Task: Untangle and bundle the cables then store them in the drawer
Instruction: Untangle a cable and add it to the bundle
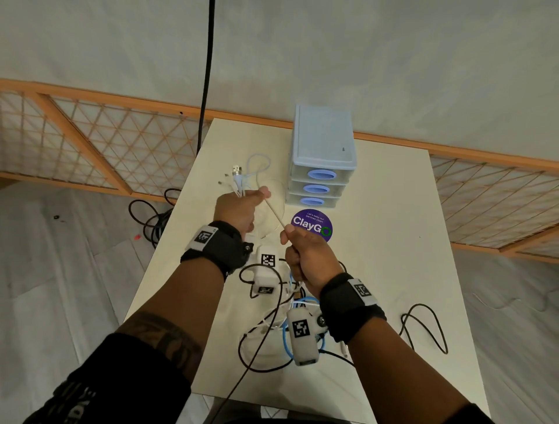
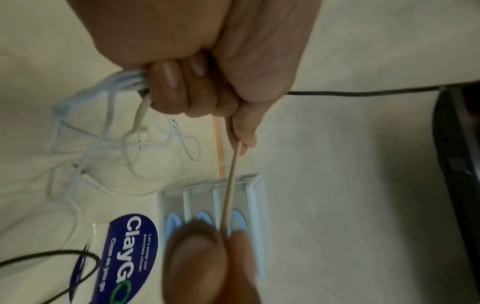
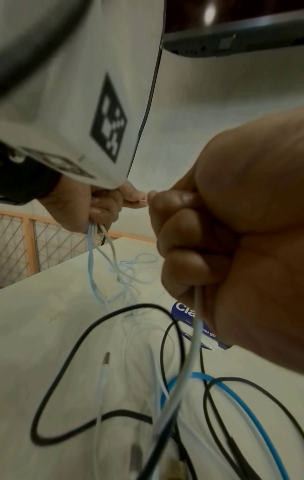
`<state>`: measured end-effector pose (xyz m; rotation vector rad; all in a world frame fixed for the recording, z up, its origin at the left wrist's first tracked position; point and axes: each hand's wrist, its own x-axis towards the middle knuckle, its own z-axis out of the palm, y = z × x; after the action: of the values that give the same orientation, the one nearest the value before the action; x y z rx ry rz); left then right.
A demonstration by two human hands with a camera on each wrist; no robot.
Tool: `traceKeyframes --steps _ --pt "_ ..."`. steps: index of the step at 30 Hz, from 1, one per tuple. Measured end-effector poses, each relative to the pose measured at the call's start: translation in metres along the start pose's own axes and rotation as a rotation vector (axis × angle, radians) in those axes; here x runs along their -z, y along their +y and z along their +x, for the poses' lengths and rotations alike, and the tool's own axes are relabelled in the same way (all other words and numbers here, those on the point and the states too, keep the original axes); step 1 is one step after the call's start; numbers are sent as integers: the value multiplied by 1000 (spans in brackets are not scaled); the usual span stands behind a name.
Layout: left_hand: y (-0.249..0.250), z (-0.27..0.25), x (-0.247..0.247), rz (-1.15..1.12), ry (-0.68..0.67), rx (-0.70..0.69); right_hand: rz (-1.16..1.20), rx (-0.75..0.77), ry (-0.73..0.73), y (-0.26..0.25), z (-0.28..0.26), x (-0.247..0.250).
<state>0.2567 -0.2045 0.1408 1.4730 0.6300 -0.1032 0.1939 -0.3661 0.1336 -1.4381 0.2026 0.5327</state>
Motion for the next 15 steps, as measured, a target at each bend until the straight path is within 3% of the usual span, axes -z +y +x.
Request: traceKeyframes --steps 3,5,7,9,11,15 --pt "2 -10 3 149 -288 68 -3 30 29 1 2 0" --pt "-3 -17 -1 232 -365 56 8 15 46 -1 4 0" --pt "-4 -13 -5 199 -231 -5 46 -4 38 -2 4 0" --pt "-5 -3 -5 116 -4 -32 71 -21 14 -2 2 1" --pt "-3 3 -1 59 46 -21 63 -23 5 -2 0 1" --pt "-1 -14 2 218 -321 26 82 -10 14 -2 0 -2"
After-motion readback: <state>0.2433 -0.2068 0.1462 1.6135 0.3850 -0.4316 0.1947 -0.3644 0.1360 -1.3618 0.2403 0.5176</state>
